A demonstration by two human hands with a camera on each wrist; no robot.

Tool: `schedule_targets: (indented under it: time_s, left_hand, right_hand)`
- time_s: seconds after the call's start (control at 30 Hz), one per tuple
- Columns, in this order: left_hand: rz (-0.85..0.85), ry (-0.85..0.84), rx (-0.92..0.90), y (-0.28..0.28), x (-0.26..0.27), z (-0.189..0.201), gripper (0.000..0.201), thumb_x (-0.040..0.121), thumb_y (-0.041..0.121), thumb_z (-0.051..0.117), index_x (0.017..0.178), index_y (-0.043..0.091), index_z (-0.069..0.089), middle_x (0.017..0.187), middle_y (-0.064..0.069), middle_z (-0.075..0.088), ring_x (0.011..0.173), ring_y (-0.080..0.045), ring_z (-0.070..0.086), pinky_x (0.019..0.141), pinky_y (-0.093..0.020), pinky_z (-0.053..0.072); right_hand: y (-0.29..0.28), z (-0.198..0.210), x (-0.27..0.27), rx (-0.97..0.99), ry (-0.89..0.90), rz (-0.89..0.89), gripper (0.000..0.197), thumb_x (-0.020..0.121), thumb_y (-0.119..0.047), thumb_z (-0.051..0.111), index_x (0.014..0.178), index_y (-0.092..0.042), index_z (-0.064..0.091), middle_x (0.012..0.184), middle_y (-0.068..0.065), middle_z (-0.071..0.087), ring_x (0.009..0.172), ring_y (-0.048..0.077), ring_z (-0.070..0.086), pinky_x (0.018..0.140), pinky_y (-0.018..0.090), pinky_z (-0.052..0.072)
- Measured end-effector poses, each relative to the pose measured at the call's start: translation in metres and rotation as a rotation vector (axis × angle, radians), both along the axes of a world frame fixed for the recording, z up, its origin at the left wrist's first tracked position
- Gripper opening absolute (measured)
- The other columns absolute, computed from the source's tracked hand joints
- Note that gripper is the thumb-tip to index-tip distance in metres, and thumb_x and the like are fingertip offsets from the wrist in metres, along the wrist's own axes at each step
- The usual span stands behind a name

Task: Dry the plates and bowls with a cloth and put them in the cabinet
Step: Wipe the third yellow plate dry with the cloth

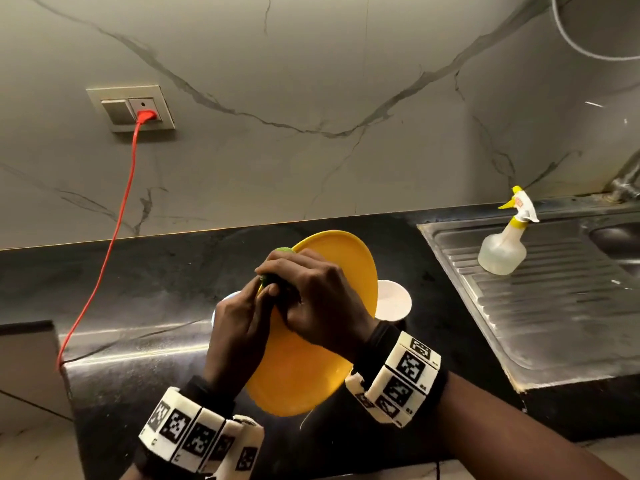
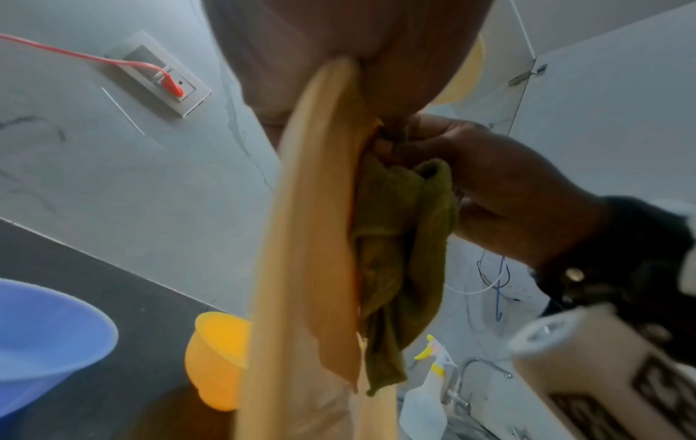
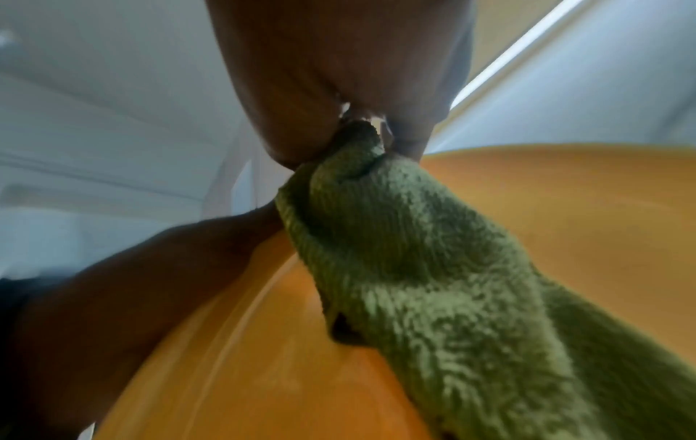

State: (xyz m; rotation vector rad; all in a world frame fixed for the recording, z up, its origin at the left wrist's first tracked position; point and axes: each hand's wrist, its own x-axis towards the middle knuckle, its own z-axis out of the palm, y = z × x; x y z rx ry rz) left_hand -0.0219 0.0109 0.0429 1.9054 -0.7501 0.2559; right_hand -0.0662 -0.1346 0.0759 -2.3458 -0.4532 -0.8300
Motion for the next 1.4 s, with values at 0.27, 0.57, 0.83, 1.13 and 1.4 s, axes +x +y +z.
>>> schedule_targets:
  time_s: [0.27,0.57,0.83,1.13,1.4]
  left_hand:
    - [0.005,0.005,-0.044,0.007,0.004,-0.006,0.044,0.091,0.075,0.033,0.118,0.048,0.057,0.088,0.006,0.070,0.076,-0.009,0.069,0.059,-0.032,0.059]
    - [-0.113,0.071,0.012,-0.002,0.003,-0.003,0.053,0.088,0.080,0.027,0.113,0.042,0.053,0.083,0.014,0.067,0.078,0.000,0.066,0.061,-0.014,0.049]
    - [-0.121,0.123,-0.042,-0.002,0.004,0.001,0.038,0.088,0.079,0.029,0.116,0.068,0.052,0.095,0.026,0.069,0.085,0.000,0.067,0.066,-0.014,0.050]
    - [-0.145,0.242,-0.150,-0.013,-0.010,0.002,0.059,0.085,0.075,0.040,0.134,0.042,0.049,0.108,0.038,0.065,0.099,0.008,0.064,0.077,-0.011,0.052]
    - [-0.136,0.266,-0.242,-0.010,-0.010,0.001,0.054,0.085,0.076,0.044,0.131,0.050,0.055,0.125,0.022,0.065,0.116,-0.006,0.062,0.095,-0.036,0.054]
  right_hand:
    - [-0.043,0.005,0.020,0.330,0.039,-0.229,0.036,0.080,-0.002,0.056,0.113,-0.009,0.071,0.106,0.004,0.072,0.096,0.012,0.064,0.085,0.030,0.057]
    - [-0.008,0.003,0.002,0.046,0.014,-0.067,0.029,0.080,0.001,0.067,0.107,-0.009,0.070,0.107,0.007,0.071,0.103,0.020,0.062,0.088,0.021,0.045]
    - [0.001,-0.013,0.001,0.220,0.004,-0.013,0.039,0.081,0.001,0.067,0.118,-0.008,0.064,0.115,0.007,0.067,0.106,0.016,0.061,0.091,0.016,0.046]
    - [-0.008,-0.027,0.002,0.700,-0.015,-0.324,0.021,0.085,-0.011,0.074,0.102,-0.022,0.066,0.098,-0.012,0.067,0.093,0.002,0.065,0.080,0.017,0.055]
    - [-0.012,-0.021,0.011,0.658,-0.092,-0.315,0.015,0.085,-0.007,0.072,0.097,-0.009,0.063,0.092,-0.001,0.067,0.087,0.009,0.064,0.076,0.020,0.055]
